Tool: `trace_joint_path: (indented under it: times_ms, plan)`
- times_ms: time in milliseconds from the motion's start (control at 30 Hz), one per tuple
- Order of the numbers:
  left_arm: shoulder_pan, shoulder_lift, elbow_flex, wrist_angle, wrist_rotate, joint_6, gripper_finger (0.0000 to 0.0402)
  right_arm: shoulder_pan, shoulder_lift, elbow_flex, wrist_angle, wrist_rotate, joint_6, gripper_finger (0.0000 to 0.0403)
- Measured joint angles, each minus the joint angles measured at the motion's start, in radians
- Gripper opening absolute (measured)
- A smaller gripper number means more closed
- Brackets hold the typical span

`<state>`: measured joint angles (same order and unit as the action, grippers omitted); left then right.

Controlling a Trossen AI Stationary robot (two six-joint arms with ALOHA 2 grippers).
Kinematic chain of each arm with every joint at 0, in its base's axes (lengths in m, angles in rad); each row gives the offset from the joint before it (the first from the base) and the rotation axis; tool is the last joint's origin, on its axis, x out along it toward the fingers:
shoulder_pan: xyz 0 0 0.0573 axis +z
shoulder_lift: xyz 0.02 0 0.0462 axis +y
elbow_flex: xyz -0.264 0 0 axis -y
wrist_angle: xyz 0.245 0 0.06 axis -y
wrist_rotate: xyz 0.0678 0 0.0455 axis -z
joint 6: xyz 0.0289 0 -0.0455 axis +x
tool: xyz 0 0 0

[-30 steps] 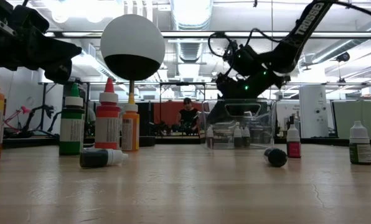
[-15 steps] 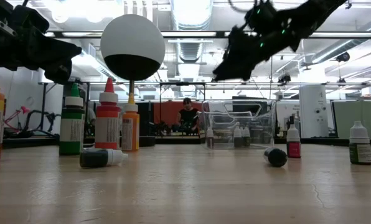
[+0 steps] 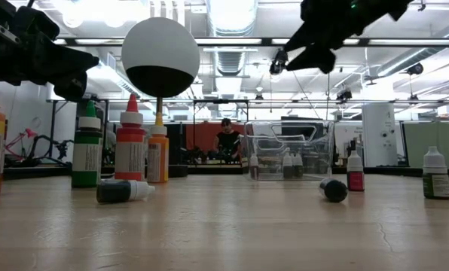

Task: Pick & Place food coloring
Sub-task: Put the small red food coloring bottle into the transparent bin

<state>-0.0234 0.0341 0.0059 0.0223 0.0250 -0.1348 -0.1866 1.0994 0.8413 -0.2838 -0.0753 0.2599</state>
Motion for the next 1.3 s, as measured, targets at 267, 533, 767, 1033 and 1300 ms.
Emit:
trace_joint_path:
  times_ms: [267,533,767,1033,1300]
  plan:
    - [0.0,0.0,0.0,0.0,0.0,0.0,0.0,0.137,-0.017,0.004,-0.169,-0.003,0.04,0.0274]
    - [0.0,0.0,0.0,0.0,0.0,0.0,0.0,0.233,0.053,0.121,-0.399,-0.003,0.048,0.0273]
    - [0.0,0.0,0.0,0.0,0.0,0.0,0.0,0.282,0.178,0.249,-0.543,0.001,0.036,0.0266]
    - [0.0,0.0,0.0,0.0,0.0,0.0,0.0,0.301,0.324,0.355,-0.734,0.054,-0.042,0.0265]
    - [0.0,0.0,0.0,0.0,0.0,0.0,0.0,0.342,0.42,0.317,-0.72,0.054,-0.081,0.0265]
